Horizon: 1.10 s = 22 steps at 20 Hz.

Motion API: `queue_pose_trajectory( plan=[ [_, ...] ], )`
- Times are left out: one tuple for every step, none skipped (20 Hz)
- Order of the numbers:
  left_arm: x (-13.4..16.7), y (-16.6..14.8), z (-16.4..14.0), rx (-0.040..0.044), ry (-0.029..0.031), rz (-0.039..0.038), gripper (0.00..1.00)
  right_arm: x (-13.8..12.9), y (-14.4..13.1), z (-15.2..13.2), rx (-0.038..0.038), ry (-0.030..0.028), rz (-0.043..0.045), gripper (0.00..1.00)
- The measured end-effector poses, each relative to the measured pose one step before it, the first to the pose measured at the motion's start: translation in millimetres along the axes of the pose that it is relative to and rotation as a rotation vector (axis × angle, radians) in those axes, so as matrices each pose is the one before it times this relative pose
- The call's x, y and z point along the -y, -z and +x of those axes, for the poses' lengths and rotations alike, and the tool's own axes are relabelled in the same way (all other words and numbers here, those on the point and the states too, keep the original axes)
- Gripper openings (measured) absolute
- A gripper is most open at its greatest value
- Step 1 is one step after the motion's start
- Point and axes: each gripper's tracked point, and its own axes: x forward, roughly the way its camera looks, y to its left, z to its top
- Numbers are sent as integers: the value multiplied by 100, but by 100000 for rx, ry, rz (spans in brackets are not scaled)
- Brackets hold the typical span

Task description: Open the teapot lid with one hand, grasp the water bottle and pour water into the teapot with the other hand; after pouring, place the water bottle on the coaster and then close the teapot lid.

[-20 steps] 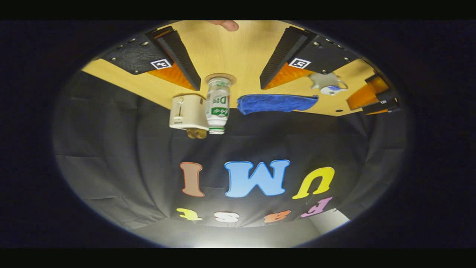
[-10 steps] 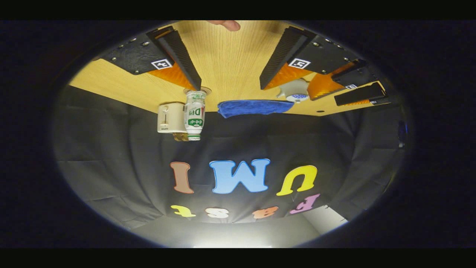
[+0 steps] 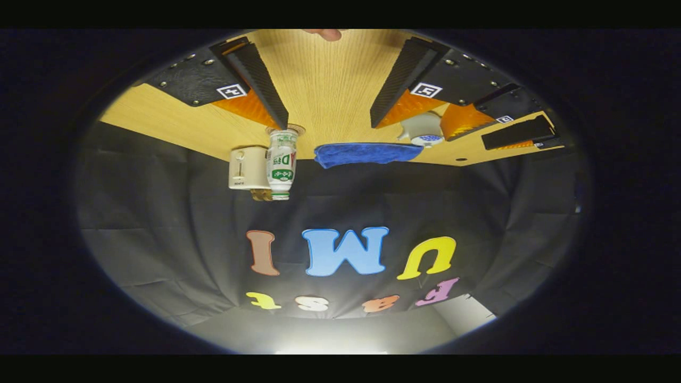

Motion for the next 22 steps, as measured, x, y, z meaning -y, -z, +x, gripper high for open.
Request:
queue_pose_trajectory(
  plan=[
    [344,-29,21,248,2330,-16,100,-39,82,-12,-203,-6,101,96],
    [414,-14,-3,119,2454,-12,100,-12,-66,-88,135,10,29,96],
    [267,-99,2,-76,2131,-63,100,22,4,19,65,-1,15,96],
    [190,-2,105,-1,1472,-65,100,20,7,1,-140,12,58,95],
    [-79,38,-124,182,490,41,100,61,18,-50,-104,258,-36,96],
    [-54,-99,47,110,118,10,99,57,-78,99,113,126,16,96],
    [40,50,-46,-73,84,-54,98,-53,84,-108,0,31,15,95],
    [17,-17,-35,16,22,19,96,-7,-27,-33,-74,-14,17,95],
    [73,4,-76,-19,10,42,95,-6,18,100,4,19,15,95],
    [-31,-46,32,-4,0,-2,94,33,7,-7,-6,1,16,96],
    [-11,58,-50,6,4,-12,94,-3,36,-37,-6,-18,26,96],
    [26,-120,33,17,3,2,94,-4,-24,22,12,-7,10,96],
    [46,48,77,4,-11,22,99,9,35,-77,10,-4,-6,96],
    [-20,-2,29,9,-4,3,99,-12,-28,-27,-14,-15,12,96],
    [-10,89,-104,14,0,-9,99,43,10,43,6,-12,26,95],
    [-36,-74,47,32,-2,7,94,-14,6,9,3,4,2,95],
    [4,108,-13,48,2,8,94,-22,39,6,7,-6,-12,95],
    [35,-22,9,21,5,-4,95,13,-33,-23,11,3,-12,95],
    [-22,-60,52,-10,17,-10,96,33,37,43,10,-2,8,95],
    [-36,-7,-5,4,1,-9,97,15,-27,-6,-14,-9,6,95],
    [11,-104,11,-1,2,1,98,-28,42,14,18,3,-1,95],
    [67,142,10,39,12,21,99,28,-33,5,4,6,3,95]
  ],
)
